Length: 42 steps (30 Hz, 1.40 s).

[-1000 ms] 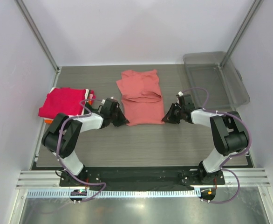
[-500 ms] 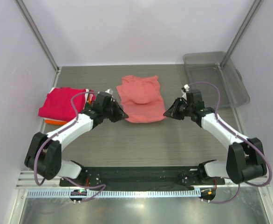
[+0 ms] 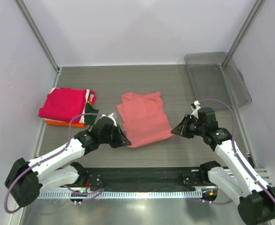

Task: Fold and stack the t-shirts
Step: Fold the tshirt

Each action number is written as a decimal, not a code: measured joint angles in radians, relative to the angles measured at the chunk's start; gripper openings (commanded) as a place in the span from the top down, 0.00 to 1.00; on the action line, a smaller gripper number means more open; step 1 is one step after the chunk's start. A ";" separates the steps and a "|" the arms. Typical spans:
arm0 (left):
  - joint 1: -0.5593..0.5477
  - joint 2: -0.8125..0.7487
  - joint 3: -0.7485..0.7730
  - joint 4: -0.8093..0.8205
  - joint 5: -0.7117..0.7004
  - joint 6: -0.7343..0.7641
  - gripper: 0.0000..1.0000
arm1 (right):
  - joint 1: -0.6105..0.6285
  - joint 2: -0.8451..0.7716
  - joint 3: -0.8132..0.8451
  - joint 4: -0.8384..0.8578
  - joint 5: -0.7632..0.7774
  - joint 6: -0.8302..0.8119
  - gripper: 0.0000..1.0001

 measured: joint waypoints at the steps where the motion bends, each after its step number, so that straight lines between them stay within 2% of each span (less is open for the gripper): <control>1: -0.003 -0.029 -0.012 -0.001 0.000 -0.017 1.00 | 0.001 -0.025 0.005 -0.017 0.005 -0.003 0.99; 6: -0.001 -0.098 0.009 -0.052 -0.032 -0.041 1.00 | 0.002 -0.027 0.091 -0.078 0.048 -0.026 0.99; 12: 0.076 0.006 0.196 -0.119 -0.036 0.006 1.00 | 0.002 0.172 0.285 -0.079 0.111 -0.068 0.99; 21: 0.296 0.284 0.449 -0.139 0.024 0.111 1.00 | -0.003 0.520 0.547 -0.016 0.156 -0.106 0.99; 35: 0.440 0.812 0.900 -0.148 0.095 0.173 1.00 | -0.059 1.009 0.876 0.138 0.150 -0.103 0.98; 36: 0.449 0.863 0.945 -0.146 0.100 0.172 0.95 | -0.064 1.046 0.901 0.154 0.143 -0.098 0.88; 37: 0.455 0.900 0.975 -0.143 0.103 0.173 0.61 | -0.071 1.096 0.936 0.166 0.129 -0.091 0.55; 39: 0.468 0.984 1.041 -0.145 0.106 0.180 0.38 | -0.079 1.174 0.986 0.198 0.119 -0.069 0.36; 40: 0.473 1.014 1.061 -0.144 0.105 0.179 0.22 | -0.080 1.204 0.996 0.220 0.118 -0.056 0.13; 41: 0.476 1.037 1.070 -0.143 0.102 0.188 0.17 | -0.083 1.223 0.994 0.241 0.121 -0.039 0.01; 42: 0.479 1.049 1.072 -0.145 0.100 0.190 0.15 | -0.084 1.228 0.981 0.254 0.125 -0.036 0.00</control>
